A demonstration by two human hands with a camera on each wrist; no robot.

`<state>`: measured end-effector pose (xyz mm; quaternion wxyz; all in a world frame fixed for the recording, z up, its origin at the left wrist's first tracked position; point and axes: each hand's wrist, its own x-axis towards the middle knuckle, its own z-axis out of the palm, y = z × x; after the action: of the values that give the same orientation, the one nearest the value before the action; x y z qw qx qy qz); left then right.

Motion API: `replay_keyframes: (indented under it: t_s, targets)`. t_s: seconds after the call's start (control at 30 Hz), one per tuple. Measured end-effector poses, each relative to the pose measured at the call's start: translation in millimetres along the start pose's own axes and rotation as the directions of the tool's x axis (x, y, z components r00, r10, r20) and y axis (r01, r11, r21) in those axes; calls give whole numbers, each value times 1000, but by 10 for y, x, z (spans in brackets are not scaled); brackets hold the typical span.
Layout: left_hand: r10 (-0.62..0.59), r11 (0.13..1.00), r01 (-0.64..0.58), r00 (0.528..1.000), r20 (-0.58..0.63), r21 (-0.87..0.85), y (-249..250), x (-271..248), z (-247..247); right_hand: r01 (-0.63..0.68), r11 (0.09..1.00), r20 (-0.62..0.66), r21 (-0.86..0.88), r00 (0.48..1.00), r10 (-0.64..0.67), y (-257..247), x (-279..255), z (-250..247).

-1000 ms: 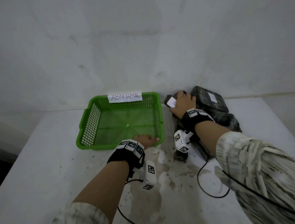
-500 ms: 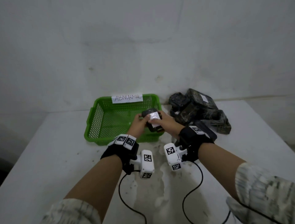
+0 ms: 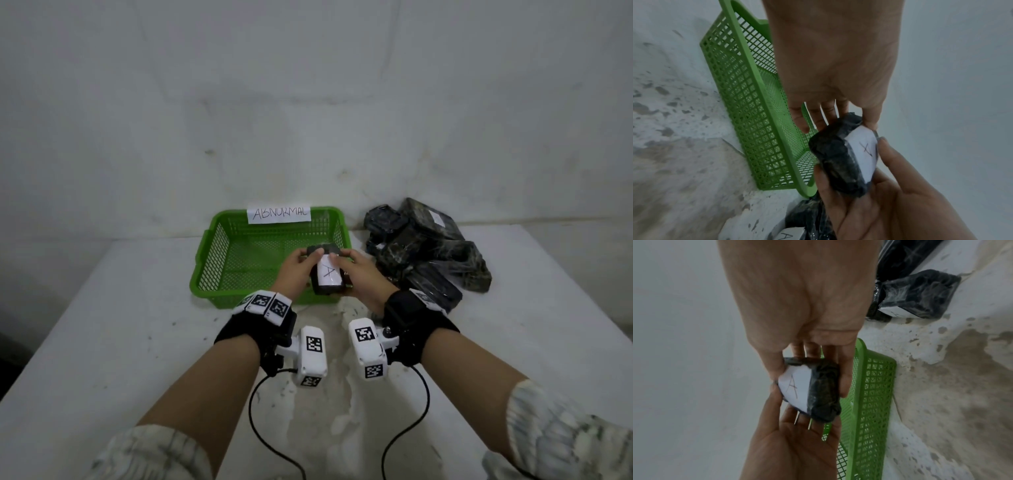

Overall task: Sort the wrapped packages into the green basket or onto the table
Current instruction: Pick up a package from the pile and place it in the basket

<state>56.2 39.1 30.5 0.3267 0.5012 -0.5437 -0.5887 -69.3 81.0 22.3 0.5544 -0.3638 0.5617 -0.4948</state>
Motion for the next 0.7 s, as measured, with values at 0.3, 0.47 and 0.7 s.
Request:
replay_keyframes:
  t_s: [0.3, 0.47, 0.7]
  targets:
    - [21, 997, -13, 995, 98, -76, -122, -78, -34, 13, 993, 10, 121, 1000, -15, 90, -123, -42]
    - [16, 984, 5, 993, 118, -179, -136, -78, -34, 33, 987, 9, 155, 999, -35, 90, -157, -67]
    - [48, 991, -33, 992, 118, -132, -204, -102, -5, 8, 977, 39, 214, 999, -17, 93, -190, -104]
